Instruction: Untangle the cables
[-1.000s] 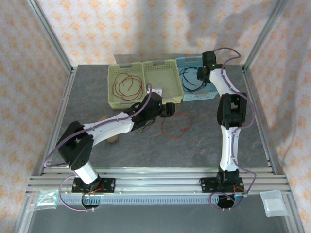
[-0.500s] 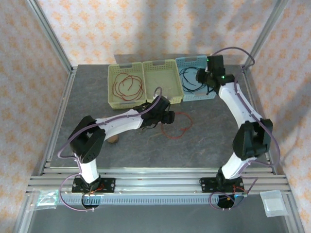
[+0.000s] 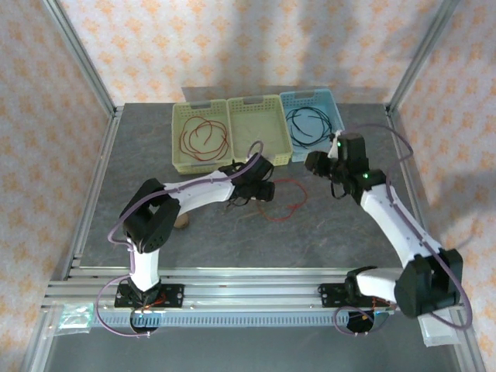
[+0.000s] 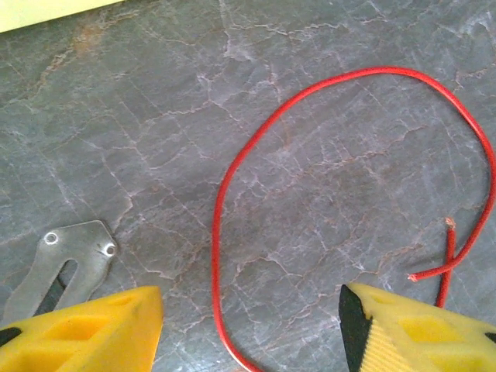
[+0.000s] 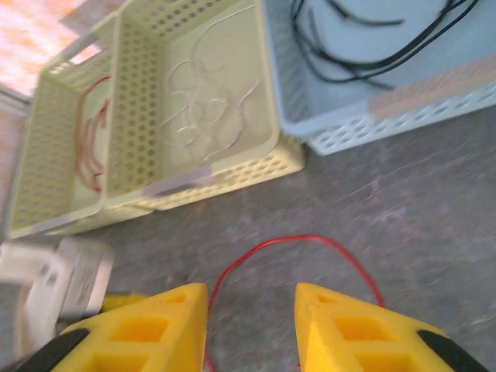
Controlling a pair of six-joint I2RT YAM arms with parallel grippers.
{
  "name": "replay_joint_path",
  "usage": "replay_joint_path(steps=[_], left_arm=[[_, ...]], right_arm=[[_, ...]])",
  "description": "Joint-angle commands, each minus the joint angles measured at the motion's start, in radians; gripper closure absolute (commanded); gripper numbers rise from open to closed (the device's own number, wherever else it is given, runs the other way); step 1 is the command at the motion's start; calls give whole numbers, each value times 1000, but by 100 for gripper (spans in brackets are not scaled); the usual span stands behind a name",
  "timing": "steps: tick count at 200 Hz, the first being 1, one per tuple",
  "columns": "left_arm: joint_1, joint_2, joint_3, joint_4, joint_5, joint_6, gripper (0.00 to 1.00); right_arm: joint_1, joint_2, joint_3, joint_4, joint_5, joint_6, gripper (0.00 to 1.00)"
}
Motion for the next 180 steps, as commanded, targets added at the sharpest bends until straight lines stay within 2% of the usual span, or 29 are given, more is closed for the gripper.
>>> replay_joint_path(steps=[1, 19, 116, 161, 180], left_arm=[[19, 55, 40, -41, 25, 33, 37], [27, 87, 68, -54, 32, 47, 41], [36, 174, 160, -114, 50, 83, 54], [34, 191, 175, -131, 41, 87, 65], [33, 200, 181, -141, 32, 92, 66]], right_arm=[[4, -80, -100, 98, -114, 63, 60], [5, -123, -154, 118, -121, 75, 57], [4, -154, -169, 99, -59, 64, 57], [4, -175, -176, 115, -76, 67, 57], [5, -189, -188, 143, -110, 67, 57]])
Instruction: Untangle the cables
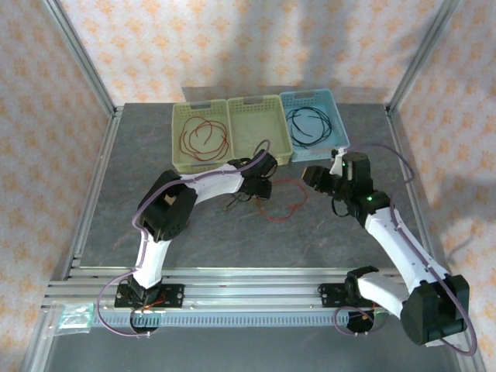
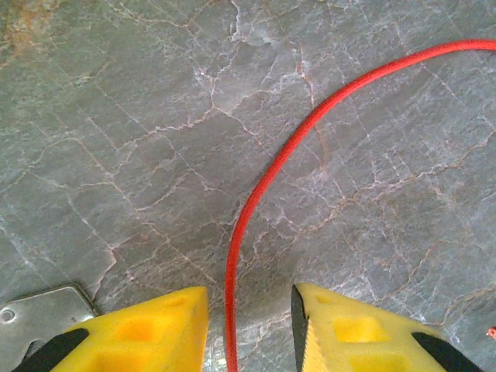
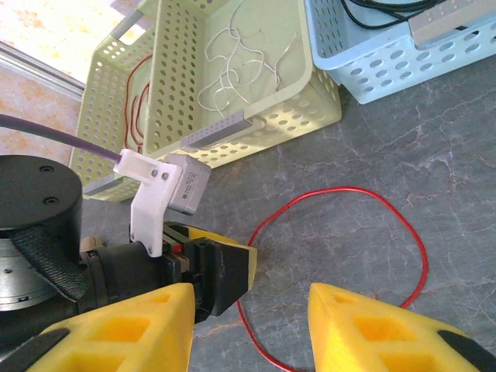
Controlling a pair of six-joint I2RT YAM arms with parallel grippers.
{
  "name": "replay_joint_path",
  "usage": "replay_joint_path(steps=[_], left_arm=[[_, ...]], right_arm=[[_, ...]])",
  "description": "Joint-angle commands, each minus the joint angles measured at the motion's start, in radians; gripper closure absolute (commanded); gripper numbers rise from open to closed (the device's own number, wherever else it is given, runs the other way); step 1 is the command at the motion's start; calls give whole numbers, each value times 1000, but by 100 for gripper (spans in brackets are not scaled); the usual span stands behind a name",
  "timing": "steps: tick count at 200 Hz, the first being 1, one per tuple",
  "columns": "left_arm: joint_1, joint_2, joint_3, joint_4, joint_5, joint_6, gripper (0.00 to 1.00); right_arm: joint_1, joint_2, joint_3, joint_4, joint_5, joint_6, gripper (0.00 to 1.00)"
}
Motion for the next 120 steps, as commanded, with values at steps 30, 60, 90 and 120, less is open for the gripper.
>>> replay_joint_path(steps=[30, 60, 90, 120], left_arm=[[3, 42, 48, -69, -33, 30, 68], [-11, 60, 68, -96, -60, 43, 70], [-14, 72, 67, -102, -65, 43, 74], [-14, 70, 71, -106, -78, 45, 80]], right_arm=[[1, -37, -21, 68, -42, 10, 57], [2, -37, -24, 62, -35, 7, 57], [2, -39, -25, 52, -24, 7, 57], [2, -43, -25, 53, -16, 9, 57]])
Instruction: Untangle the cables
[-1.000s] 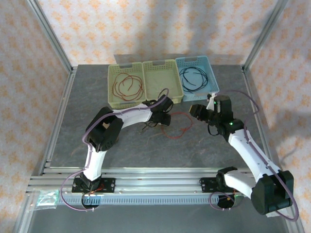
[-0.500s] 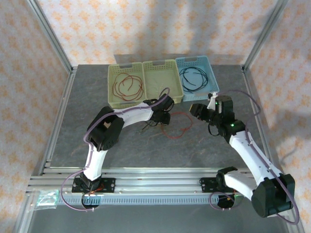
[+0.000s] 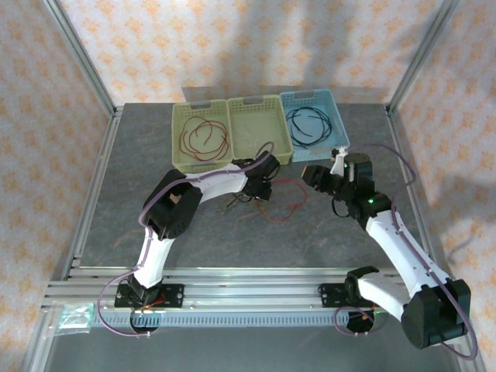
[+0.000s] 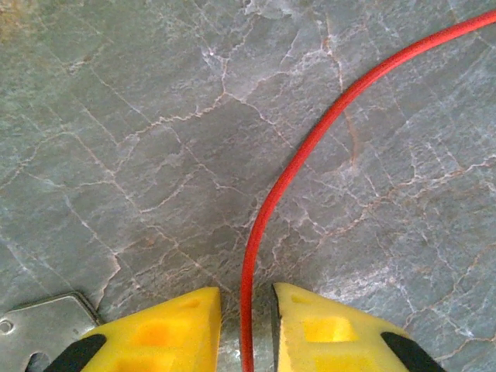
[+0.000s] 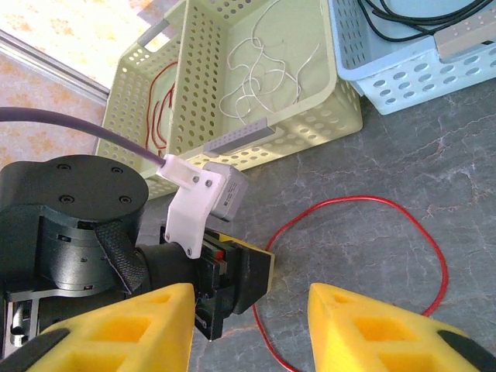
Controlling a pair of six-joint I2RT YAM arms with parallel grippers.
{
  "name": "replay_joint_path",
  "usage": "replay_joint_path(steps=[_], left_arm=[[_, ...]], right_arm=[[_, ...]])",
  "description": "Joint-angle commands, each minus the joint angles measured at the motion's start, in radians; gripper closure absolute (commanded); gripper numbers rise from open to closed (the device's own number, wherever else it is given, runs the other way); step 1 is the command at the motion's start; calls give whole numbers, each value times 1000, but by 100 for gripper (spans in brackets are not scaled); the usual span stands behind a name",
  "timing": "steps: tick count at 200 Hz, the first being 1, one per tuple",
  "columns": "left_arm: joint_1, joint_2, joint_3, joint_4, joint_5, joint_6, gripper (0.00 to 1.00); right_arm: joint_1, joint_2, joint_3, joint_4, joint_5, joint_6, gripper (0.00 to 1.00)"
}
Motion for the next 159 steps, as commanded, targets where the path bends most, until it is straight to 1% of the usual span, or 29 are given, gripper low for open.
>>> replay_joint_path(steps=[1, 35, 65, 86, 90, 98, 121, 127, 145, 159], left_arm=[[-5, 25, 28, -51, -38, 21, 80], [-6, 22, 34, -49, -44, 21, 84], [-9, 3, 33, -45, -59, 22, 90], [-14, -43, 14, -31, -80, 27, 95], [-14, -56, 7, -25, -84, 28, 96], [-14, -87, -13, -8, -87, 32, 100], [-21, -201, -103, 70, -107, 55, 100], [-22, -260, -135, 101, -110, 62, 100], [-26, -372, -219, 169, -124, 83, 100], [-26, -450, -263, 198, -139, 99, 100]], right_arm=[[2, -20, -10, 19, 13, 6, 57], [2, -26, -9, 22, 21, 7, 57], [2, -37, -9, 27, 30, 9, 57], [2, -56, -12, 37, 47, 9, 57], [2, -60, -12, 40, 50, 9, 57], [3, -70, -15, 53, 47, 6, 57], [2, -95, -31, 101, 32, 3, 55], [3, -102, -35, 115, 29, 0, 54], [4, -113, -44, 150, 0, -11, 47], [3, -112, -39, 171, -40, -18, 45]])
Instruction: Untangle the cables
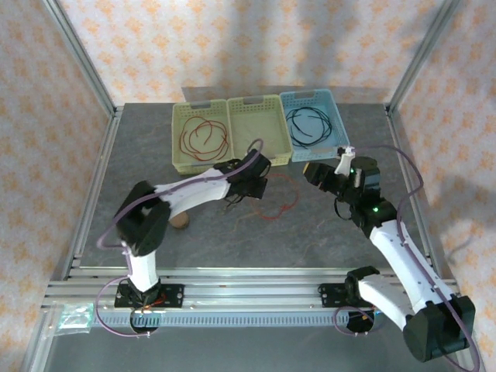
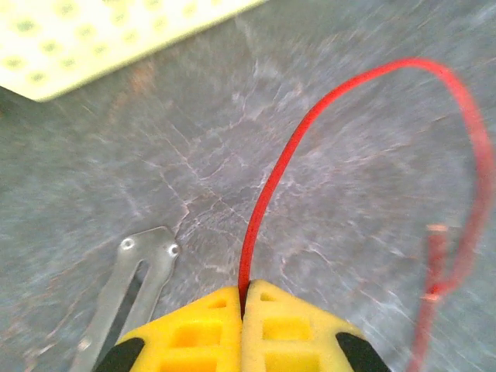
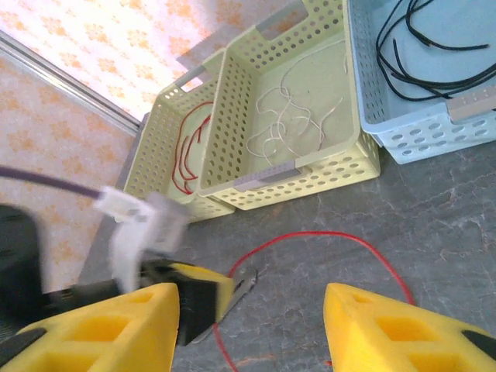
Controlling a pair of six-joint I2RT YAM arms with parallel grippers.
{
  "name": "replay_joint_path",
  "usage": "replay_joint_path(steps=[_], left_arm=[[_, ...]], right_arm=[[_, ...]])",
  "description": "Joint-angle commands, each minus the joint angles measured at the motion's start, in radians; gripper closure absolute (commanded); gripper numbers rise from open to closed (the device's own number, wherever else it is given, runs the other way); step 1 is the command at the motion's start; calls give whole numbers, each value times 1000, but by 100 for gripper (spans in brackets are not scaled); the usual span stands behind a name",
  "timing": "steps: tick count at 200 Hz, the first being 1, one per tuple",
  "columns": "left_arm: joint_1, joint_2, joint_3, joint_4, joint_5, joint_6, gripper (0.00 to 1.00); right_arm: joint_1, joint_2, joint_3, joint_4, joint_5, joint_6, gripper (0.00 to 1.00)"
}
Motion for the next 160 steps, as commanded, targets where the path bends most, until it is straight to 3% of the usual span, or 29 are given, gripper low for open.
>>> replay_joint_path(steps=[1, 28, 48, 64, 88, 125, 160], left_arm=[[-11, -137, -64, 110, -61, 49, 100], [-12, -279, -133, 189, -69, 84, 100], [-10, -351, -142, 202, -78, 106, 100], [-9, -396, -136, 206, -88, 117, 100], [-3, -443, -114, 210, -98, 117, 100], [27, -499, -73, 209, -103, 112, 100], [74, -547, -56, 224, -95, 102, 100]], right_arm=[[4, -14, -4, 89, -55, -13, 44], [12, 1, 30, 113, -166, -40, 38], [27, 23, 75, 100, -245, -69, 26], [51, 32, 106, 89, -256, -88, 19], [92, 46, 154, 89, -254, -97, 0], [164, 70, 226, 94, -152, -121, 1], [204, 89, 244, 204, -56, -160, 0]])
